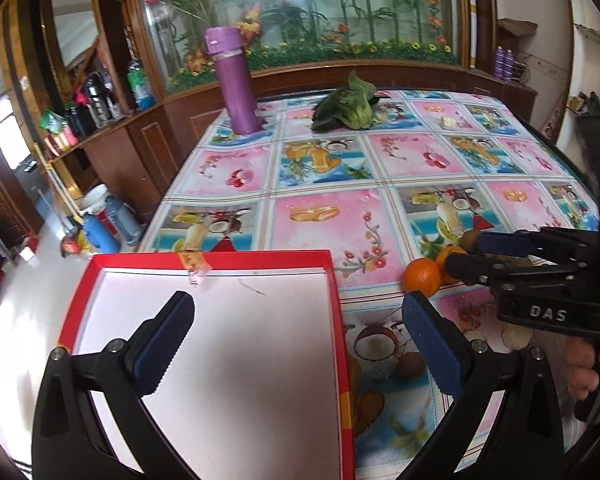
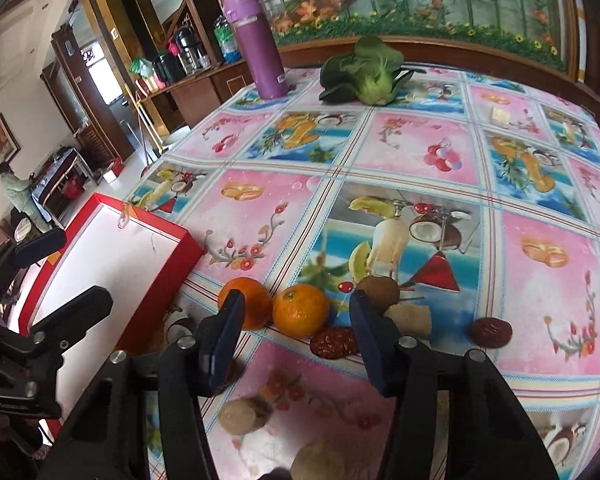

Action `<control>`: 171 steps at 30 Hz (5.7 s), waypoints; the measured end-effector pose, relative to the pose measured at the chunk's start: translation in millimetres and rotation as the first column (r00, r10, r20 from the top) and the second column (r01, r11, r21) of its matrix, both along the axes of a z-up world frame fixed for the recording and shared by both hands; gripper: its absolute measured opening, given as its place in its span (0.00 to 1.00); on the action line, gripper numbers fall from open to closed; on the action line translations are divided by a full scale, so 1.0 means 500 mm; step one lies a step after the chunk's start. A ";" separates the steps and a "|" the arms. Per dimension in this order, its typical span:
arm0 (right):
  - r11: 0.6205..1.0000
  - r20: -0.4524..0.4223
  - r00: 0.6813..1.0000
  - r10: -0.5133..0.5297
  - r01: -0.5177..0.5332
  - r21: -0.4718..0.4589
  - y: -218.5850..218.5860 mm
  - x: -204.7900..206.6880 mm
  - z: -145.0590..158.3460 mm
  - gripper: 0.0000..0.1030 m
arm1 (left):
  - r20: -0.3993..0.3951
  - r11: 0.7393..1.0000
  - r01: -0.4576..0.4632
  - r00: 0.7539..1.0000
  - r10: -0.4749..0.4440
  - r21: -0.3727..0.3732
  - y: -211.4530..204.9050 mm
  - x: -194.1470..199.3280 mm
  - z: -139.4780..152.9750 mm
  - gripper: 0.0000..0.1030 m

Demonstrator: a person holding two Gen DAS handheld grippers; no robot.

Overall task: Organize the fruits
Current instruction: 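Close the left tool on one orange while the right tool grasps the other orange, then carry the left tool's orange into the red tray and open it while the right tool releases its orange there, then move both open tools back over the fruits on the tablecloth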

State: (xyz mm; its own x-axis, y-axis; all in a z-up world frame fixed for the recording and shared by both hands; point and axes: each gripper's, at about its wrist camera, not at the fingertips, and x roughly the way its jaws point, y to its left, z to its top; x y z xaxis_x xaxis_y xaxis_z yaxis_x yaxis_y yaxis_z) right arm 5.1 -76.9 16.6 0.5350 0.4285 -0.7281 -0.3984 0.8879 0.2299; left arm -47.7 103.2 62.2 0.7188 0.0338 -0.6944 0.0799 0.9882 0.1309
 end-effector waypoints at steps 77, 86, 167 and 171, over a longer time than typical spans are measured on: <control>0.869 -0.080 0.957 0.280 -0.217 0.444 0.089 -0.092 0.033 0.26 | -0.053 0.990 -0.132 0.990 0.129 -0.051 0.108 -0.140 0.036 0.34; 0.905 -0.056 0.936 0.346 -0.318 0.282 0.258 -0.170 0.018 0.27 | -0.133 0.957 -0.287 0.950 0.282 -0.025 0.185 -0.189 -0.069 0.34; 0.989 0.036 0.989 -0.145 0.146 -0.017 -0.277 -0.148 -0.023 0.40 | -0.217 0.996 0.089 0.972 -0.089 -0.011 -0.219 -0.134 -0.087 0.86; 0.992 0.029 0.992 -0.125 0.126 -0.030 -0.250 -0.124 -0.025 0.40 | -0.230 0.993 0.111 0.966 -0.119 -0.048 -0.232 -0.115 -0.090 0.86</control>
State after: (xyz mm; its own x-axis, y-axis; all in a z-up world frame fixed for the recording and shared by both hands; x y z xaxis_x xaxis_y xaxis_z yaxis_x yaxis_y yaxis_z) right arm -57.1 -201.9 4.0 0.6027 0.3340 -0.7247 -0.2894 0.9378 0.1917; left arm -105.0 -12.7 17.4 0.5352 -0.0666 -0.8421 0.2178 0.9740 0.0615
